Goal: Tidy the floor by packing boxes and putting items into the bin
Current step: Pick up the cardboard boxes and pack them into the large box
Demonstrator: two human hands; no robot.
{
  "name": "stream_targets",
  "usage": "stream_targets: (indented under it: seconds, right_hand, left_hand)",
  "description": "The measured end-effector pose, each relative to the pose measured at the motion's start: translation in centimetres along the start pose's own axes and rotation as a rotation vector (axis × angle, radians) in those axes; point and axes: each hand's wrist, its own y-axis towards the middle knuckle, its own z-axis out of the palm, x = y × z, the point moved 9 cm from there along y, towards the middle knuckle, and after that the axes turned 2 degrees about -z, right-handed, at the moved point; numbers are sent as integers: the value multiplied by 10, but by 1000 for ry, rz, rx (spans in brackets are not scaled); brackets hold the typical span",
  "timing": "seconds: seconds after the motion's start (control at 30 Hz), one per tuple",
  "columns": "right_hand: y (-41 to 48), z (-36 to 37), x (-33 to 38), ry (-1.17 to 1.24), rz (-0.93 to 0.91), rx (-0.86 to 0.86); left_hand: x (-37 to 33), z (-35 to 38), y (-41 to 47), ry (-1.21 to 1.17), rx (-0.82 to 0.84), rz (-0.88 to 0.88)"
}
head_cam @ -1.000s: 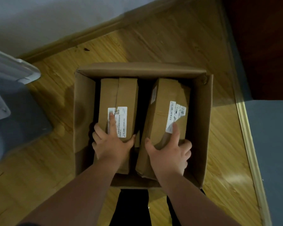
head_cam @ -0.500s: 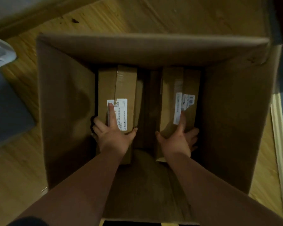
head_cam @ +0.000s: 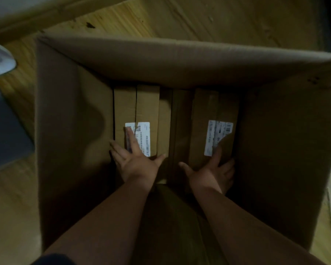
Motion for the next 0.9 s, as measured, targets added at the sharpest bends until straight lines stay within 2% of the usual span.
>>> stream_targets:
  seconds: [0.07, 0.17, 0.23, 0.33, 0.43, 0.57, 0.67, 0.8, 0.9]
  right_hand:
    - [-17, -20, 13, 73, -35, 8]
    - [-55, -72, 56, 281, -279, -33]
    - [-85, -107, 82, 391, -389, 57]
    - [-138, -169, 119, 565, -414, 276]
    - [-190, -246, 154, 661, -443, 335]
    - [-283, -351, 192, 662, -575, 372]
    - [-348, -405, 203, 644, -638, 440]
    - [-409, -447, 209, 547, -723, 526]
    - [-434, -465, 207, 451, -806, 607]
  left_hand:
    - [-8, -16, -16, -74, 15, 21]
    - [-29, -60, -48, -208, -27, 97]
    - [-47, -98, -73, -341, -29, 187]
    - [-75, -173, -119, -551, 76, 347]
    - [-96, -254, -159, -700, 208, 405]
    - [-97, -379, -227, -798, 211, 466]
    - [-86, -448, -284, -754, 187, 501]
    - [-72, -504, -351, -758, 95, 482]
    - [-62, -515, -390, -833, 10, 409]
